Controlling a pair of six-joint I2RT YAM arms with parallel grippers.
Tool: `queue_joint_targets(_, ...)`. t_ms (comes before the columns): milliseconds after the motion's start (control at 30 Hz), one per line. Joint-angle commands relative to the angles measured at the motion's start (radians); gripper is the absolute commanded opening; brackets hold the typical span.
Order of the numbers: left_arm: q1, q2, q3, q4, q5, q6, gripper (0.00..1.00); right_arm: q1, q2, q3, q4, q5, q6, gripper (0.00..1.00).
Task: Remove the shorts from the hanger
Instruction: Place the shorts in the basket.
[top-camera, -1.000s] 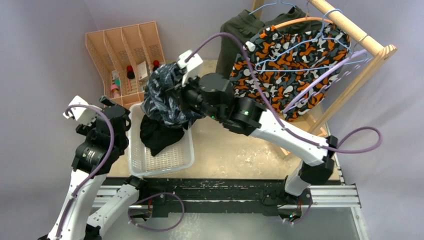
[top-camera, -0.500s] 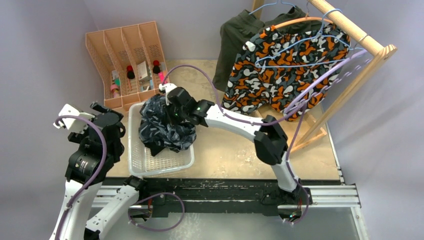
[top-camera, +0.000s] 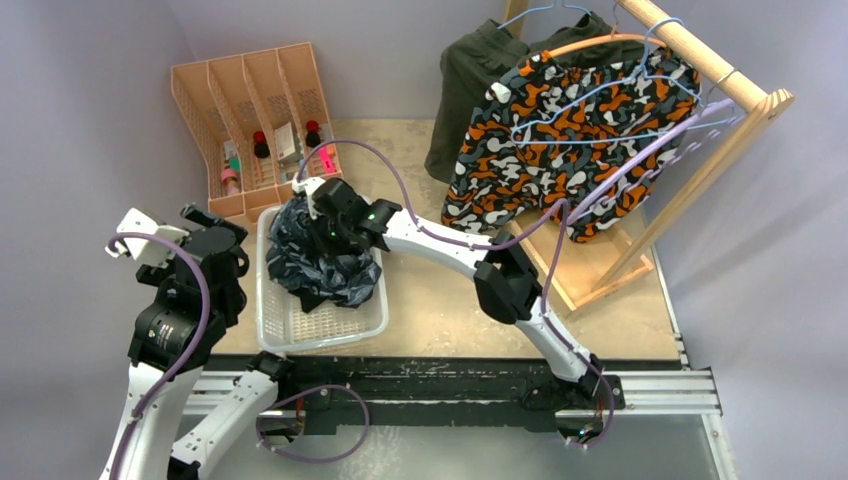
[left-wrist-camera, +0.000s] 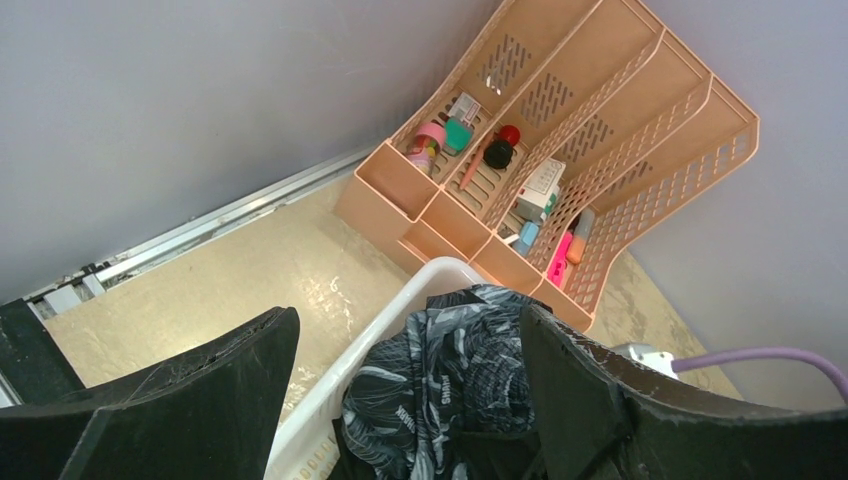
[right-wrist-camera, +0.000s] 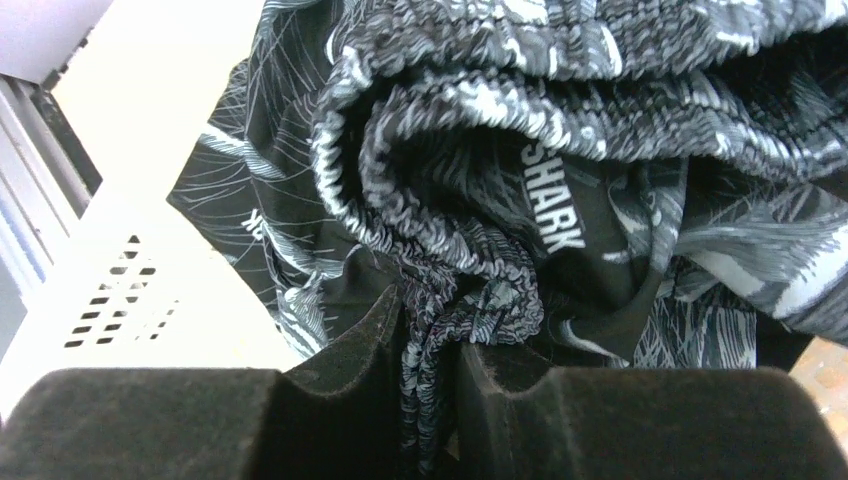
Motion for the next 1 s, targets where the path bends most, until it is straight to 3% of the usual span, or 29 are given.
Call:
queue_joint_targets(0, 0.005, 0.002, 0.009, 0.033, 0.028, 0.011, 0.81, -0.004, 0.067, 0.132, -0.14, 0.048, -0.075, 0.25)
queue_joint_targets(67, 0.005, 0.007, 0.011, 0.036, 0.036, 0.01, 0.81, -0.004, 0.059, 0.155, -0.164, 0.102, -0.098, 0.25)
queue_joint_targets(267, 0.004, 0.012, 0.015, 0.041, 0.04, 0.018, 0.81, -0.009, -0.084, 0.148, -0.148, 0.228, -0.166, 0.51)
queue_joint_targets(633, 0.005, 0.011, 0.016, 0.049, 0.036, 0.02, 0.81, -0.01, -0.287, 0.059, -0.083, 0.107, -0.164, 0.65)
queue_joint_targets(700, 0.005, 0.014, 0.013, 0.056, 0.043, 0.025, 0.81, -0.008, -0.278, 0.09, -0.111, 0.121, -0.14, 0.63)
queue_joint_targets(767, 0.005, 0.018, 0.019, 0.05, 0.048, 0.025, 0.81, -0.001, -0.297, 0.046, -0.114, 0.058, -0.116, 0.53)
queue_joint_targets(967, 0.005, 0.016, 0.013, 0.06, 0.043, 0.041, 0.81, 0.074, -0.452, -0.34, 0.077, -0.095, -0.047, 0.37)
